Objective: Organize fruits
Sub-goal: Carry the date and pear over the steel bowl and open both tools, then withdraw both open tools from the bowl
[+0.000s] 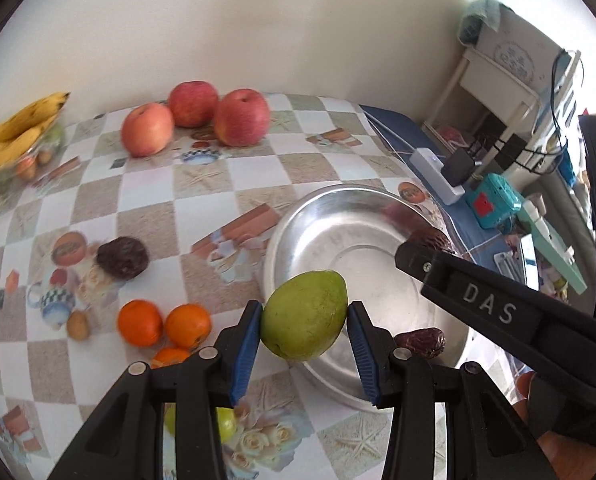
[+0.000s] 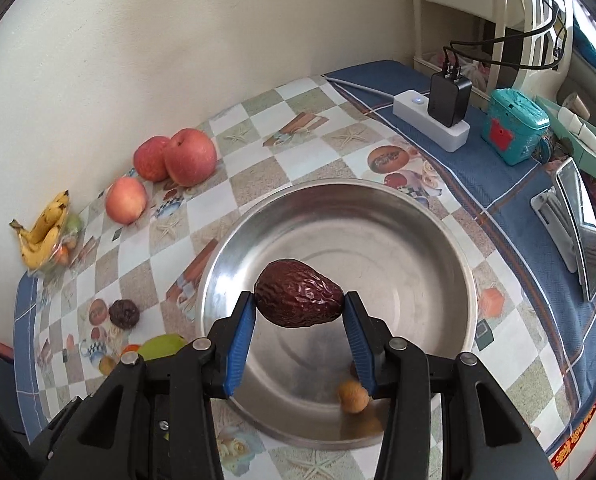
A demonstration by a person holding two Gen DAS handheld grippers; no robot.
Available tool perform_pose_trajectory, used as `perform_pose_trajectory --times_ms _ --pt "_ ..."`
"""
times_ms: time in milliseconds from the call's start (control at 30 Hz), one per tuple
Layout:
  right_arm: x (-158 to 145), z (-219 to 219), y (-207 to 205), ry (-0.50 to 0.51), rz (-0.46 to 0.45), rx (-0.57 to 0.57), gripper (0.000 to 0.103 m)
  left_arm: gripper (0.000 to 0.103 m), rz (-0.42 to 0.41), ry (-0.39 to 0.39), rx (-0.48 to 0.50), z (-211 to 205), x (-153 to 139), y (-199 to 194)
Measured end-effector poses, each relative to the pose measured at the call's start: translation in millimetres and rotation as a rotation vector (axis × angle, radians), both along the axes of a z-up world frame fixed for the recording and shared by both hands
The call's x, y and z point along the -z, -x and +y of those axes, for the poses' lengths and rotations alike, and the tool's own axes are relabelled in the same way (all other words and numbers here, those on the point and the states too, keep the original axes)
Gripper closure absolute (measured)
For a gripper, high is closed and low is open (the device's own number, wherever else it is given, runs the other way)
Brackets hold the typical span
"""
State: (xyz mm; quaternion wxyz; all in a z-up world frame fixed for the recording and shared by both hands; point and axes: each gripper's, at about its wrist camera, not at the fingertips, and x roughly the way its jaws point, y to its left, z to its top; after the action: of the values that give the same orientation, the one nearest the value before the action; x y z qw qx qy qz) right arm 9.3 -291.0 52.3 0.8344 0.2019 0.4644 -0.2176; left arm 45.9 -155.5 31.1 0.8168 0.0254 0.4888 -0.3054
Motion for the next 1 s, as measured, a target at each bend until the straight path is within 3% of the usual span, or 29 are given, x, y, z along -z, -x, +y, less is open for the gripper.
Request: perform_pose_trajectory --times_ms 300,500,633,733,833,900,1000 --pt "8.0 -28.3 -17.8 -0.015 0.019 0.034 0.056 0.057 -0.002 -0.076 0.052 -37.5 22.4 -12.6" --pt "13.9 -38.0 -22.7 -0.036 0.036 0.039 0.055 0.055 -0.001 -0.084 0.076 -44.8 27.0 -14.8" --pt "13.1 -40.2 -20.1 -0.043 0.037 0.048 0.044 0.049 -0.004 -0.096 0.081 -45.2 26.1 -11.2" --pt "9.7 -39.2 -18.0 -0.04 0.034 0.046 0.044 0.043 -0.001 -0.101 0.075 -42.4 24.4 -9.3" --pt "5.6 -36.9 -16.2 -0.034 0.031 0.04 0.041 0.028 0.01 -0.093 0.062 -37.1 20.6 -9.3" --pt "3.1 -33.5 -15.5 -0.022 0.031 0.029 0.017 0.012 0.003 -0.096 0.044 -33.5 18.3 -9.3" --pt "-0.2 -28.6 -15.0 0.003 0.031 0.015 0.014 0.001 0.001 -0.092 0.03 -29.2 16.7 -8.2"
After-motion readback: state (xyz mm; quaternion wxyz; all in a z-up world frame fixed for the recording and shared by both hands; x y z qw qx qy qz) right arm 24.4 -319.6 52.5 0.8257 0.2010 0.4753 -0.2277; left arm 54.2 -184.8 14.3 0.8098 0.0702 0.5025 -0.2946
